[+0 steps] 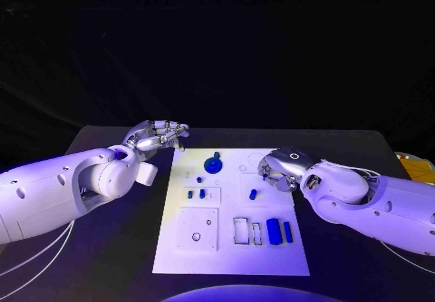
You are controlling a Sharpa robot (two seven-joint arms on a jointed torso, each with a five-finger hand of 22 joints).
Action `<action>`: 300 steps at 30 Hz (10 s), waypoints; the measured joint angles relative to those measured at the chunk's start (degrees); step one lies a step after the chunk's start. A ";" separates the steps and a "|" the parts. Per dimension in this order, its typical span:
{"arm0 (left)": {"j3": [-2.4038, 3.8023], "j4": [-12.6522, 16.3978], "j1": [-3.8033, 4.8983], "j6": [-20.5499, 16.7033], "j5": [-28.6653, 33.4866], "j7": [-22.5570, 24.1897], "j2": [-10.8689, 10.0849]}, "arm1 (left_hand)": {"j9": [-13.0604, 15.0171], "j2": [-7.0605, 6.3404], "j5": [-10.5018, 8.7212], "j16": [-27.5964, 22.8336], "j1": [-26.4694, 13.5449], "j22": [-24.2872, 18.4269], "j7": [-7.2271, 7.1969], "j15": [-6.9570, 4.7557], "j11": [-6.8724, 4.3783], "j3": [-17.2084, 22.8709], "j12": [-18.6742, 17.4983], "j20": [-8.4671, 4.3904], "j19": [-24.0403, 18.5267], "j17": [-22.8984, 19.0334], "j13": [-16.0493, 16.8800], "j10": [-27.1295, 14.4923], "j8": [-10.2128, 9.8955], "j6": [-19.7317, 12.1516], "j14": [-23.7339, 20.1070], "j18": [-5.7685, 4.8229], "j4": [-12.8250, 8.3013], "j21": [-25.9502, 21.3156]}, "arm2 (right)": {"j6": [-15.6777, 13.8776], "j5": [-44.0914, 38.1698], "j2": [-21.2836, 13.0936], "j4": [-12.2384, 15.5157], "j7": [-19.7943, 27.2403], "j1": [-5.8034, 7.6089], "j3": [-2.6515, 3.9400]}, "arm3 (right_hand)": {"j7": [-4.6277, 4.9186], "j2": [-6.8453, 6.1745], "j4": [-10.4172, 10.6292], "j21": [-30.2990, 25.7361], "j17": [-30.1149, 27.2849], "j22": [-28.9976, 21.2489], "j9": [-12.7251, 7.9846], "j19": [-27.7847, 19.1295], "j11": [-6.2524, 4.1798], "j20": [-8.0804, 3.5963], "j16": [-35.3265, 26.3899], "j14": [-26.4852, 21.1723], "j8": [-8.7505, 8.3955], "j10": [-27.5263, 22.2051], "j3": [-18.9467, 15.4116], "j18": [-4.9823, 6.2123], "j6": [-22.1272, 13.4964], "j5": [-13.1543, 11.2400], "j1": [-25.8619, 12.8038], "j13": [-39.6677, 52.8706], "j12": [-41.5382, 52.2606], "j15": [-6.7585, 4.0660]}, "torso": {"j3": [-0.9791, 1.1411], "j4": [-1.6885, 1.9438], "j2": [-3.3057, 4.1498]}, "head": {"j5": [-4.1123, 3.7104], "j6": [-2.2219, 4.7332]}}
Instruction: Assemble the parts on the task board
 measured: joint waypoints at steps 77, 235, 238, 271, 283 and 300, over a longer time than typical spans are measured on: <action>0.00 1.13 0.00 -0.95 5.49 0.04 1.85 | -0.03 0.00 0.00 -0.23 0.00 -0.44 0.20 0.62 0.41 0.31 0.39 0.20 -0.21 -0.11 -0.02 -0.82 0.00 -0.61 -1.45 0.00 0.00 -1.06 | -3.63 5.03 11.34 6.24 2.17 -8.94 -0.38 | -0.11 0.22 -0.31 0.27 0.15 0.00 0.08 0.19 0.12 -0.20 0.22 0.00 -0.12 0.24 0.30 -0.50 -0.33 0.15 -1.78 -0.07 -0.35 0.01 | -0.01 -0.01 0.09 | 6.19 -3.00; -0.01 -0.05 -0.01 0.10 5.40 -1.66 1.97 | 0.02 0.23 0.00 -0.23 0.23 -0.63 -0.01 0.62 0.61 0.64 0.95 0.40 -0.42 -0.16 -0.02 -1.43 0.00 -0.82 -1.86 -0.01 -0.33 -1.55 | -1.03 16.17 -0.89 15.33 2.42 0.54 1.05 | -0.51 3.03 -0.46 -0.86 0.84 -0.03 -1.28 1.12 -0.80 0.32 0.66 -0.10 -1.53 0.90 -0.15 -0.47 -1.53 -3.85 -5.90 -4.01 -0.24 0.10 | 0.10 0.12 -0.03 | 5.04 -1.53; -0.03 -0.30 -0.02 0.13 5.40 -1.66 2.21 | 0.02 0.23 0.00 -0.23 0.23 -0.63 -0.01 0.62 0.60 0.64 0.95 0.40 -0.42 -0.16 -0.02 -1.43 0.00 -0.82 -1.86 0.00 -0.33 -1.55 | -1.64 16.23 1.66 15.32 2.86 -0.75 0.88 | -0.35 3.02 -0.48 -0.86 0.84 -0.03 -1.27 1.12 -0.80 0.32 0.66 -0.10 -1.53 0.90 -0.13 -0.47 -1.51 -3.95 -5.90 -4.01 -0.28 0.10 | 0.10 0.07 -0.05 | 5.12 -1.58; -0.02 -0.65 -0.03 0.45 5.40 -1.66 3.28 | 0.05 0.23 0.00 -0.23 0.23 -0.62 -0.01 0.62 0.40 0.63 0.95 0.40 -0.42 -0.16 -0.02 -1.63 0.00 -0.82 -1.86 -0.01 -0.33 -1.55 | 0.35 12.92 11.41 9.97 5.84 -7.22 -0.42 | -0.10 2.75 -0.80 -1.29 0.74 0.00 -1.25 1.11 -0.76 0.32 0.66 -0.10 -1.48 0.93 0.16 -0.47 -1.61 -2.59 -6.14 -4.02 -0.78 0.11 | 0.08 0.04 -0.03 | 6.96 -2.71; -0.02 -0.63 -0.03 0.48 5.40 -1.66 3.29 | 0.04 0.23 0.00 -0.23 0.23 -0.62 -0.01 0.62 0.40 0.63 0.95 0.40 -0.42 -0.16 -0.02 -1.63 0.00 -0.82 -1.86 0.00 -0.33 -1.55 | 1.74 10.62 12.43 8.69 4.08 -7.51 -0.68 | -0.08 2.68 -0.81 -1.29 0.74 -0.01 -1.25 1.11 -0.76 0.32 0.66 -0.10 -1.33 0.94 0.14 -0.47 -1.61 -2.59 -6.20 -4.07 -1.00 0.11 | 0.08 0.03 -0.02 | 6.99 -2.98; -0.02 -0.59 -0.03 0.50 5.39 -1.71 3.18 | 0.03 0.23 0.00 -0.23 0.23 -0.62 -0.01 0.62 0.40 0.63 0.95 0.40 -0.42 -0.16 -0.02 -1.63 0.00 -0.82 -1.86 -0.01 -0.33 -1.55 | 1.76 8.60 13.86 7.75 2.70 -8.46 -0.74 | -0.06 2.30 -0.86 -1.29 0.74 -0.02 -1.21 1.11 -0.75 0.32 0.66 -0.10 -1.28 0.94 0.09 -0.47 -1.77 -2.61 -6.44 -4.03 -0.98 0.11 | 0.07 0.07 -0.01 | 7.04 -3.22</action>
